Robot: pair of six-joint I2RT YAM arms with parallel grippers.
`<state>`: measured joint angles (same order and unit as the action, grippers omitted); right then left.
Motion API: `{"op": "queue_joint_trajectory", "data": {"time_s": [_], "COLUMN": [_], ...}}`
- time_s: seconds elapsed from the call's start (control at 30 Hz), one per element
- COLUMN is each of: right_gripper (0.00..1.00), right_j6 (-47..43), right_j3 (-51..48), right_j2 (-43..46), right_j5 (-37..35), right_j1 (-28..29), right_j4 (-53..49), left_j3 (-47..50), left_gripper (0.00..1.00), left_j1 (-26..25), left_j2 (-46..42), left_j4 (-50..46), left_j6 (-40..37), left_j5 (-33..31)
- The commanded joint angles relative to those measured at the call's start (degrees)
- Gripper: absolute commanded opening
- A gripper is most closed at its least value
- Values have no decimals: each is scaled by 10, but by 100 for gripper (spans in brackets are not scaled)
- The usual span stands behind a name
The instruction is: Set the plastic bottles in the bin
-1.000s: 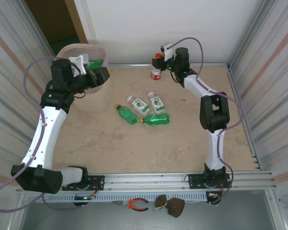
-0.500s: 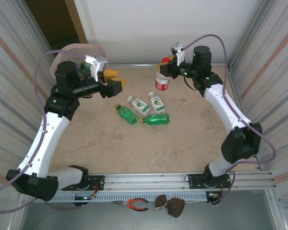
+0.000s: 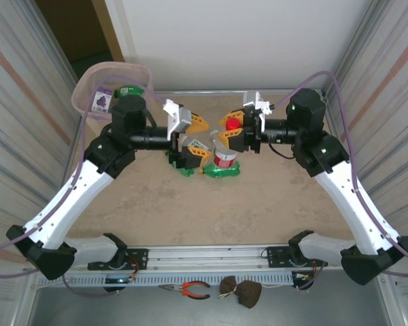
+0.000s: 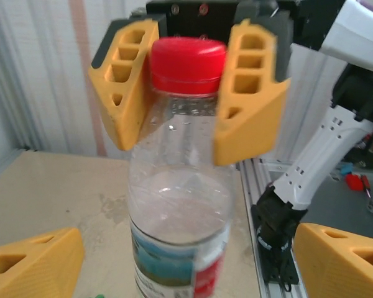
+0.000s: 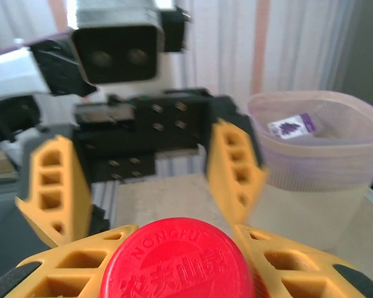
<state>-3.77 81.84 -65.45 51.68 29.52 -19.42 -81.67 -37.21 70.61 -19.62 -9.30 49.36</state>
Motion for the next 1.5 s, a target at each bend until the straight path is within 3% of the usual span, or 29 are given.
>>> {"op": "queue_joint_trajectory", "data": {"time_s": [0.0, 0.27, 0.73, 1.33, 1.47], "right_gripper": [40, 40, 40, 40, 41], "right_j6": [-10, -1, 25, 47, 47], "right_j3": [-1, 22, 35, 28, 28], "right_j2": [17, 34, 62, 72, 74], "right_j5": [-14, -56, -115, -127, -127], "right_j1": [25, 70, 78, 79, 79], "right_j4": [-24, -25, 1, 30, 31], "left_j3": [-28, -40, -36, -30, -28], "left_gripper": [89, 85, 76, 75, 70], "left_j1": [-32, -87, -90, -90, -90], "left_j2": [14, 31, 39, 48, 49], "left_j4": [-23, -62, -41, 11, 14], "left_j6": [-39, -77, -89, -69, -68], "left_j5": [16, 10, 15, 59, 61]}}
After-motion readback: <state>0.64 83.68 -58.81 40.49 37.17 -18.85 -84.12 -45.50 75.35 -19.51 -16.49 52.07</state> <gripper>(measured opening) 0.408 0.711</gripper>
